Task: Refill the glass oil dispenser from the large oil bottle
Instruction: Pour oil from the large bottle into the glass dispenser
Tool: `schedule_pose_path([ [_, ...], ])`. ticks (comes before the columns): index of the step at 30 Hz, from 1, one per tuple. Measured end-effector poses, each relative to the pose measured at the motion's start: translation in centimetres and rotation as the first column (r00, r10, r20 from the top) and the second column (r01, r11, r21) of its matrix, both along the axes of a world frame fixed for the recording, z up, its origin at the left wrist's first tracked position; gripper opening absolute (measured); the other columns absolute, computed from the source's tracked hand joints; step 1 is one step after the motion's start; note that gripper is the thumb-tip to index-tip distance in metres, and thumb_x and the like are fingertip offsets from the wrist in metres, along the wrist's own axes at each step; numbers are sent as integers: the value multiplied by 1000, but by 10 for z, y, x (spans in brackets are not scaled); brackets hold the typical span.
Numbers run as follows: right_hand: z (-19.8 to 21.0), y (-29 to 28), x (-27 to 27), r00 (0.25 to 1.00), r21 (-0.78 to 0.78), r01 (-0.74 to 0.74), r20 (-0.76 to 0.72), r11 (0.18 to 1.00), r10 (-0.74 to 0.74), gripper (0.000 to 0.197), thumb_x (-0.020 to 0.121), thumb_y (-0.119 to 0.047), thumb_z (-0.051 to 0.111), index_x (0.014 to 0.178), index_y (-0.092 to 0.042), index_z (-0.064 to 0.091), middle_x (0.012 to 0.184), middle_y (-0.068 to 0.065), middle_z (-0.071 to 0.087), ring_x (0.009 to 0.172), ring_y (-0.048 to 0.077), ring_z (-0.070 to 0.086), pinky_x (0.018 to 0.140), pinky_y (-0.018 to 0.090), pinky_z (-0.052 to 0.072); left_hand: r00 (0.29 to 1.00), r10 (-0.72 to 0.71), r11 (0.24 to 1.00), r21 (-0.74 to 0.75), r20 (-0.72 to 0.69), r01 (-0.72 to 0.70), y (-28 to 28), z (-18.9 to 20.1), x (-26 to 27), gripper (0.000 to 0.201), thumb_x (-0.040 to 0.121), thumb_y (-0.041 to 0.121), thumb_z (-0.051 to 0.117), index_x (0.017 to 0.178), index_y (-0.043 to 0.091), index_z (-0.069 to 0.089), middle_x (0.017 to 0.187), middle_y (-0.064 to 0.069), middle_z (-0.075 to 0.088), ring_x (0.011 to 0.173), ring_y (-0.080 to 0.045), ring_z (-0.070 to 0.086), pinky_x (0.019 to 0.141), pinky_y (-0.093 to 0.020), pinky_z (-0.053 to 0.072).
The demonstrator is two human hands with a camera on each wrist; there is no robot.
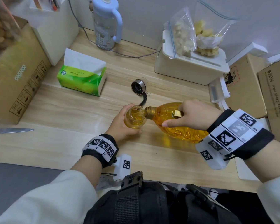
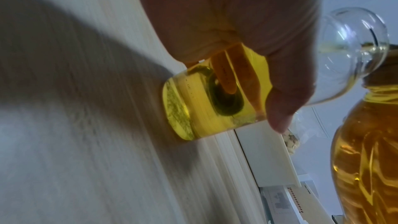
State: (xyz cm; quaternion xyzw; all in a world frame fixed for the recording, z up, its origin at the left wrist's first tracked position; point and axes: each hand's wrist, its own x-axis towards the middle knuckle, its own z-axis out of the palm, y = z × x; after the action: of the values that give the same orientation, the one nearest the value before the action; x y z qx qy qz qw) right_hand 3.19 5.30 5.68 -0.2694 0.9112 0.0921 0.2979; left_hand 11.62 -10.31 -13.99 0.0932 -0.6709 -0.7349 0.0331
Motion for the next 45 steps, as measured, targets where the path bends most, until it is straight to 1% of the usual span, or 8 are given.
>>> schedule_pose_path([
  [5, -1, 1, 1, 1000, -1, -17, -18, 1000, 17, 62, 66, -70, 57, 49, -14, 35, 49, -1, 29, 46, 15, 29, 47, 27, 23, 1000, 4, 1000, 7, -18, -4, 0, -1, 0, 82, 44, 3, 78, 114, 26, 41, 108, 12, 53, 93, 19, 53, 82, -2, 39],
  [19, -5, 3, 4, 998, -47, -46, -45, 998, 44, 62, 67, -70, 56, 49, -15, 33, 48, -2, 28, 44, 13, 27, 45, 25, 21, 999, 26, 1000, -5, -19, -26, 1, 1, 1, 83, 44, 3, 78, 117, 20, 41, 108, 12, 53, 93, 18, 53, 82, -3, 39],
  [24, -16, 10, 7, 1000, -165, 2, 24, 986, 2, 65, 51, -79, 44, 50, -14, 35, 47, -1, 31, 45, 14, 30, 48, 29, 25, 999, 25, 1000, -4, -27, -25, 2, 1, 2, 83, 45, 3, 79, 117, 19, 41, 108, 10, 53, 94, 16, 54, 83, -4, 40],
  [28, -27, 16, 9, 998, -267, 53, 34, 962, -46, 62, 60, -71, 54, 49, -14, 33, 47, -1, 30, 45, 15, 30, 48, 29, 26, 999, 32, 999, -13, -18, -32, 1, 0, 2, 85, 43, 7, 81, 116, 23, 41, 109, 10, 53, 95, 14, 54, 85, -6, 41],
  [32, -35, 20, 8, 995, -343, 99, 56, 934, -85, 63, 58, -72, 55, 48, -14, 32, 47, -1, 29, 47, 16, 31, 51, 32, 28, 999, 42, 998, -46, -15, -43, 1, 1, 1, 85, 42, 6, 82, 115, 21, 41, 109, 11, 54, 95, 15, 54, 85, -5, 40],
  [36, -36, 20, 8, 991, -433, 131, 75, 892, -109, 64, 50, -77, 47, 49, -15, 31, 49, -1, 29, 49, 15, 31, 51, 30, 26, 998, 56, 996, -65, 1, -56, 2, 4, 2, 83, 43, 6, 83, 111, 33, 42, 109, 11, 54, 95, 14, 54, 86, -6, 41],
  [40, -40, 20, 1, 971, -599, 229, 85, 767, -223, 59, 57, -69, 57, 46, -16, 35, 47, -3, 34, 48, 13, 34, 51, 30, 29, 995, 101, 992, -84, 13, -99, 3, 6, 1, 83, 43, 6, 82, 112, 29, 43, 109, 10, 54, 96, 14, 54, 87, -7, 40],
  [45, -49, 28, -26, 795, -840, 453, 229, 298, -562, 63, 46, -75, 66, 39, -19, 38, 29, -11, 38, 35, 1, 33, 43, 21, 28, 987, 151, 983, -116, 52, -144, -5, 10, -4, 87, 39, 7, 82, 114, 24, 41, 107, 12, 54, 94, 18, 53, 86, -2, 37],
])
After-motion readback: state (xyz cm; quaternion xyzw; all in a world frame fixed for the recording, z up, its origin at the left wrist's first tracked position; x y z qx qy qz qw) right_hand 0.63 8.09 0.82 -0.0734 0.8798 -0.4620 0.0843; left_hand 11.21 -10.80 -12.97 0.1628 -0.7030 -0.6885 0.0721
